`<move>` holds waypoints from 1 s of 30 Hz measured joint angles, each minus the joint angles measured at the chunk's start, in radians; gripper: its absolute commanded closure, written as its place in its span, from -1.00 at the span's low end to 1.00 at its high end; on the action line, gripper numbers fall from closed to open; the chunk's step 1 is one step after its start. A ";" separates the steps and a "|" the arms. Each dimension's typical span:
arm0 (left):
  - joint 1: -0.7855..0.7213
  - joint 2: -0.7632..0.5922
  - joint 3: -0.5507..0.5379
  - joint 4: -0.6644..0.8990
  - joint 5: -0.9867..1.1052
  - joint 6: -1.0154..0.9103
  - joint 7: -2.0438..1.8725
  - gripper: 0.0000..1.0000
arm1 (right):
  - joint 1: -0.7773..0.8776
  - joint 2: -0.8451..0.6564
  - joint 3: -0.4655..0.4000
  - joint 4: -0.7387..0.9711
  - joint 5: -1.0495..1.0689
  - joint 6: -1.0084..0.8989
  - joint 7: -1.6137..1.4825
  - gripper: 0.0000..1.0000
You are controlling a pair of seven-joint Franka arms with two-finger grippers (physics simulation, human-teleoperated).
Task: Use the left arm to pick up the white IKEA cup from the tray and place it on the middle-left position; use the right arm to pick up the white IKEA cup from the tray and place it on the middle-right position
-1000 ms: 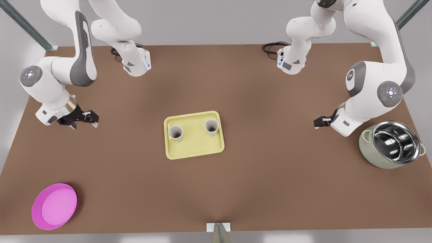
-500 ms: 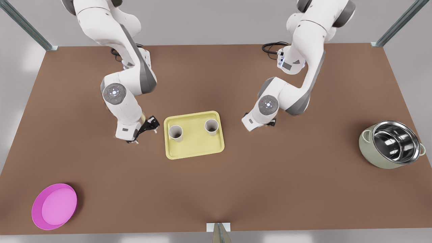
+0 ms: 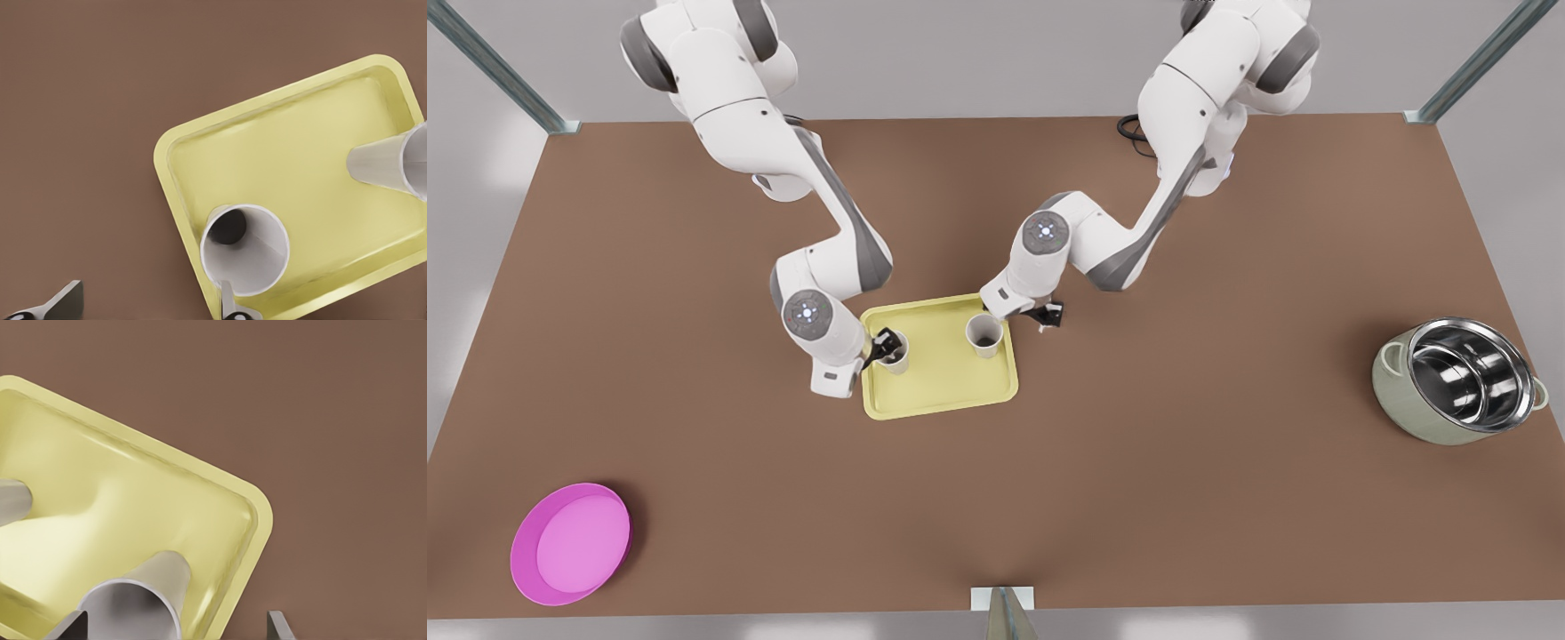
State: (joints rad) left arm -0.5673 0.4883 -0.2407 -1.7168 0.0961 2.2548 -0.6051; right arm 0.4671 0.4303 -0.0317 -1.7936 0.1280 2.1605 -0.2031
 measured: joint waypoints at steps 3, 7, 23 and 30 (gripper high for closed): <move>-0.015 0.077 0.002 0.075 0.041 0.013 -0.061 -1.00 | 0.001 -0.010 0.003 -0.086 0.003 0.068 0.010 -1.00; -0.016 0.133 0.005 0.140 0.081 0.022 -0.132 -1.00 | 0.001 -0.019 0.018 -0.148 0.005 0.151 0.021 -1.00; -0.062 0.155 0.002 0.093 0.177 0.033 -0.338 -1.00 | 0.001 -0.020 0.023 -0.230 0.005 0.264 0.043 -0.98; -0.069 0.190 0.004 0.071 0.221 0.067 -0.401 -1.00 | 0.001 -0.015 0.023 -0.233 0.014 0.293 0.038 0.28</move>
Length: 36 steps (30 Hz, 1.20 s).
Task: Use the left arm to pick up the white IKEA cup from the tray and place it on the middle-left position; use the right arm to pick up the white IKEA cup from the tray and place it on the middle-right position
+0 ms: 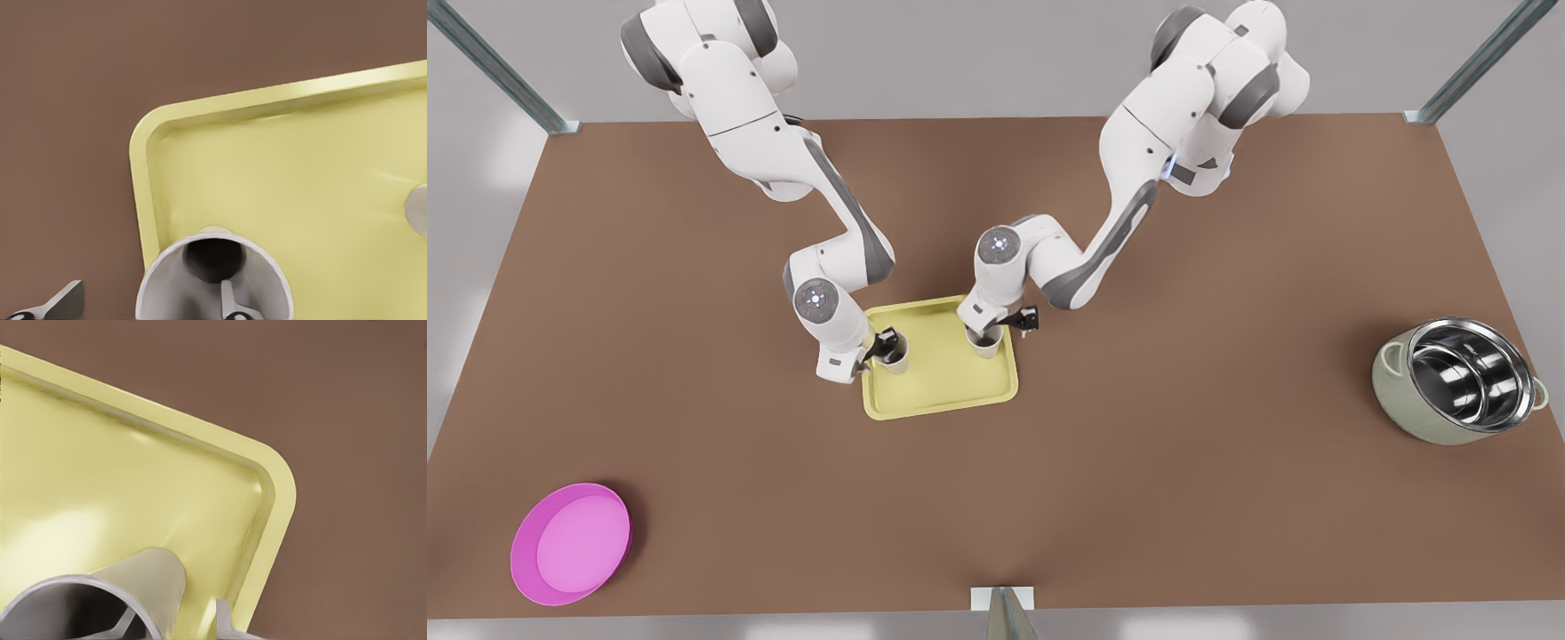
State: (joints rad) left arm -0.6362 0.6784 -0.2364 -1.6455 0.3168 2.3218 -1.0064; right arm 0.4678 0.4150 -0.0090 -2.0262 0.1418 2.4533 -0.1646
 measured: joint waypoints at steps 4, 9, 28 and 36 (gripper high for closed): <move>0.002 0.011 0.001 0.021 0.036 0.040 -0.040 -0.70 | 0.000 0.000 0.000 0.002 0.002 0.004 -0.005 0.64; 0.004 0.007 0.001 0.034 0.047 0.064 -0.084 0.00 | 0.000 -0.024 0.000 0.007 0.006 -0.003 -0.013 0.73; 0.525 -0.460 0.005 -0.492 -0.152 0.107 0.017 0.61 | -0.247 0.012 -0.299 0.219 0.004 -0.263 -0.238 0.75; 0.662 -0.374 0.023 -0.545 -0.191 0.331 0.307 0.61 | -0.261 0.115 -0.293 0.275 0.050 -0.260 -0.359 0.76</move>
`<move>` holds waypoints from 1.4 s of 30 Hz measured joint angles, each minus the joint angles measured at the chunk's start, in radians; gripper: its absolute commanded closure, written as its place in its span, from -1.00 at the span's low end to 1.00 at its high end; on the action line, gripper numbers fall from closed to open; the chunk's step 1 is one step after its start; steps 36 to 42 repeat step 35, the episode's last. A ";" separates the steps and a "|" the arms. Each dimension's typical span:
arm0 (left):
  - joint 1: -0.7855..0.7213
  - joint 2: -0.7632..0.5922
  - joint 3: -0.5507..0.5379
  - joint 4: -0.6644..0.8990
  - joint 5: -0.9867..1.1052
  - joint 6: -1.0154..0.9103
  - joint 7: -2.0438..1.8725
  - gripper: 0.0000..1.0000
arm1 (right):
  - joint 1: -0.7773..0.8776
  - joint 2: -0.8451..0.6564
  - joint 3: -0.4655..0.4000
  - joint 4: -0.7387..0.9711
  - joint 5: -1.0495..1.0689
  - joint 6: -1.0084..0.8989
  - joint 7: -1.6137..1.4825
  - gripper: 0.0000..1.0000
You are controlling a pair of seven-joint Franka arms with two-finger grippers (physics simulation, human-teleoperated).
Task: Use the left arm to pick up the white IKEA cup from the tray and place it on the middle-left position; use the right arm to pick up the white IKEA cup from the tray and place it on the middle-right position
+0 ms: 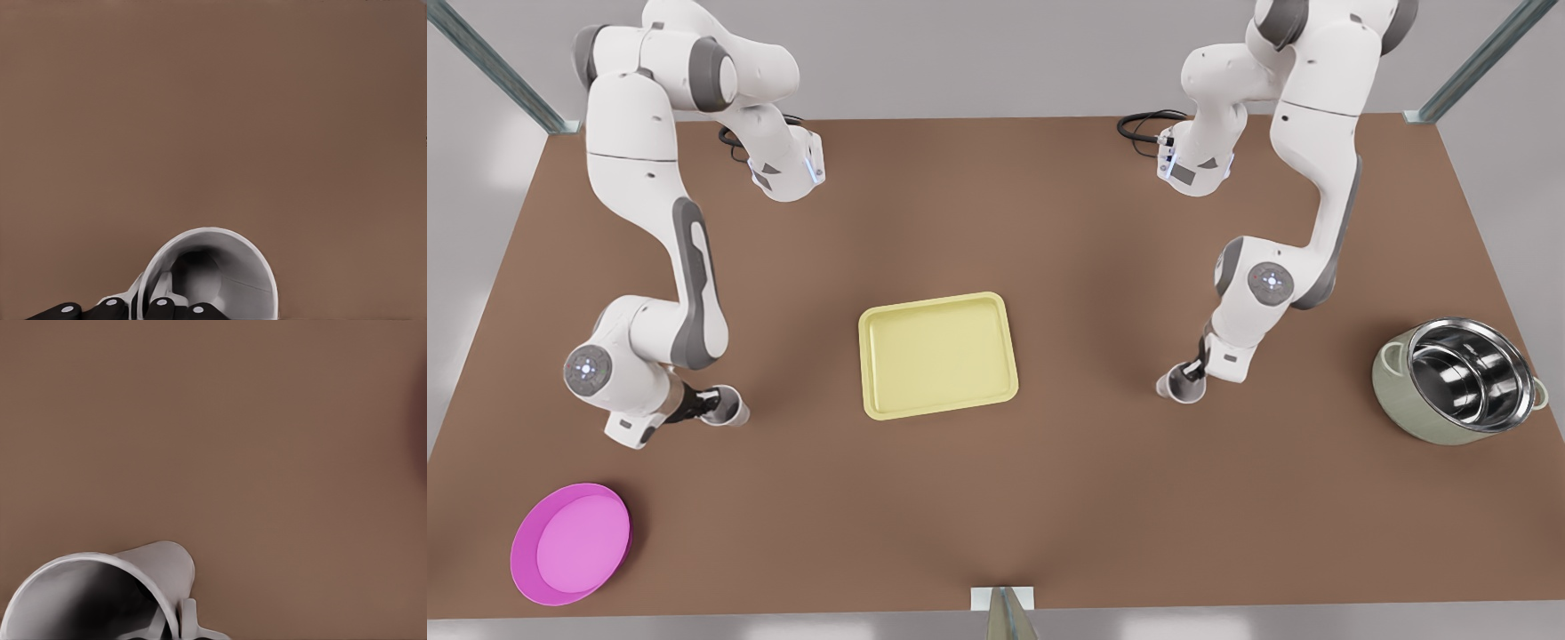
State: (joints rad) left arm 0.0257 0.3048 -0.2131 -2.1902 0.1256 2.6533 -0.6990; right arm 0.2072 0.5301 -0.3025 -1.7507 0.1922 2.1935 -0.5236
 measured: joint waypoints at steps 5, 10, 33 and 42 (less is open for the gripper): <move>0.004 0.033 0.020 -0.018 0.030 0.127 0.140 0.59 | 0.000 0.029 0.000 0.021 0.011 0.009 -0.052 0.74; 0.008 0.070 0.025 -0.018 0.040 0.210 0.249 0.37 | 0.000 0.049 0.000 0.035 0.015 0.014 -0.091 0.74; 0.068 -0.127 0.036 0.578 -0.141 -0.718 0.536 -1.00 | 0.119 -0.198 0.024 0.299 -0.063 -0.345 0.005 -1.00; 0.070 -0.124 0.036 0.579 -0.141 -0.751 0.548 -1.00 | 0.144 -0.198 0.026 0.328 -0.095 -0.414 0.086 -1.00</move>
